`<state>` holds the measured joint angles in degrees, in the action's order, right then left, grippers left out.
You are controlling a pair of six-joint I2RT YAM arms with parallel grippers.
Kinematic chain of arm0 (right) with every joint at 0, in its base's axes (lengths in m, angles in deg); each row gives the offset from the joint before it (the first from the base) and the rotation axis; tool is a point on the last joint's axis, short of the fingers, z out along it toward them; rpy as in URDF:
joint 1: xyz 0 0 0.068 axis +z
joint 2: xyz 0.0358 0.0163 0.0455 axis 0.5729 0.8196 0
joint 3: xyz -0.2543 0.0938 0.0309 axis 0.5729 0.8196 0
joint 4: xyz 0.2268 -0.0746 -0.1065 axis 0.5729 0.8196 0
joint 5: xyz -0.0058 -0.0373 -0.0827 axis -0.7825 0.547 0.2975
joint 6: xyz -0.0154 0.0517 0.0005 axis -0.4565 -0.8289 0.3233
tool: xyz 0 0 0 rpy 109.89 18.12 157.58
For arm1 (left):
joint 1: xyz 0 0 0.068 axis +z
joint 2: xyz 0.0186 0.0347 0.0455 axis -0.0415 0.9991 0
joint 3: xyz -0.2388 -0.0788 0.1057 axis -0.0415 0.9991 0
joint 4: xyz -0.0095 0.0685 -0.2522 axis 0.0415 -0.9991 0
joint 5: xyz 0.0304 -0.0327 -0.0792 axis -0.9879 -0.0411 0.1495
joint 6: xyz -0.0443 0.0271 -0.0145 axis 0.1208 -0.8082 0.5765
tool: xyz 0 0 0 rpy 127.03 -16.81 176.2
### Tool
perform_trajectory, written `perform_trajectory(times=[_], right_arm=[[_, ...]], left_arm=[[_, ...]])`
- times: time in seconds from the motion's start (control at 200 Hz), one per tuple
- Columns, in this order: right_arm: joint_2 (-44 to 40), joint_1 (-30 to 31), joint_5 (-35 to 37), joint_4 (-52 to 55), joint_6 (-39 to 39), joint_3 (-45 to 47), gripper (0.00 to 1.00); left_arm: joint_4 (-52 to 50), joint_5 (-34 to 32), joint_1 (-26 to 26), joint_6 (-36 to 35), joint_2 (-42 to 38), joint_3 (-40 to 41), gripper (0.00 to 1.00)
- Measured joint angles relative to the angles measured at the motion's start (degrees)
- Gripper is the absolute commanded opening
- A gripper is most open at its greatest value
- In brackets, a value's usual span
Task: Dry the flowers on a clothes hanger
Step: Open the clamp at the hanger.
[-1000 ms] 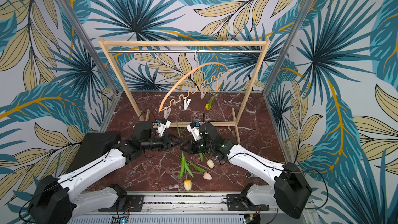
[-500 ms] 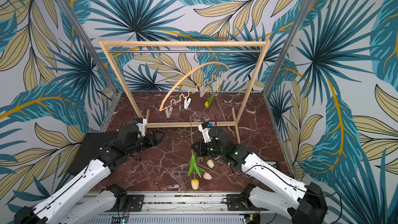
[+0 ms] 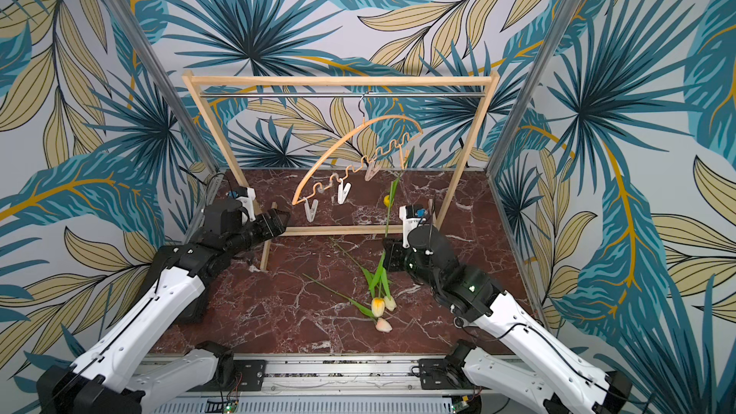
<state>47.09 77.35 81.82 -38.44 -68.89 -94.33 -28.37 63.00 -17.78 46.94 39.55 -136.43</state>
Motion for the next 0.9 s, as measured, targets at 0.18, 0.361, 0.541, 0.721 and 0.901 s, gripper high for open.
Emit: perform_trajectory(times=[0.18,0.361,0.541,0.721,0.901], right_arm=[[6.27,-1.05,3.67,0.44,3.78,-9.6,0.0],[12.72,-3.43,4.48,0.59,5.38,-14.21,0.0],[16.17,-9.31,0.81,-0.22,5.73,-15.02,0.0],[20.04,-15.43,-6.4,-0.26,7.02,-18.47,0.0],[23.56,-18.38,-13.03,-0.28,8.79,-20.55,0.0]], left_arm=[[2.6,4.92,1.64,-2.82,4.63,-1.77,0.82],[5.05,9.2,1.95,-5.99,8.07,-4.9,0.82],[9.6,11.21,2.01,-6.1,11.98,-7.5,0.81],[14.67,13.57,2.05,-4.52,16.83,-8.63,0.81],[18.49,16.92,2.08,-4.37,22.12,-12.66,0.81]])
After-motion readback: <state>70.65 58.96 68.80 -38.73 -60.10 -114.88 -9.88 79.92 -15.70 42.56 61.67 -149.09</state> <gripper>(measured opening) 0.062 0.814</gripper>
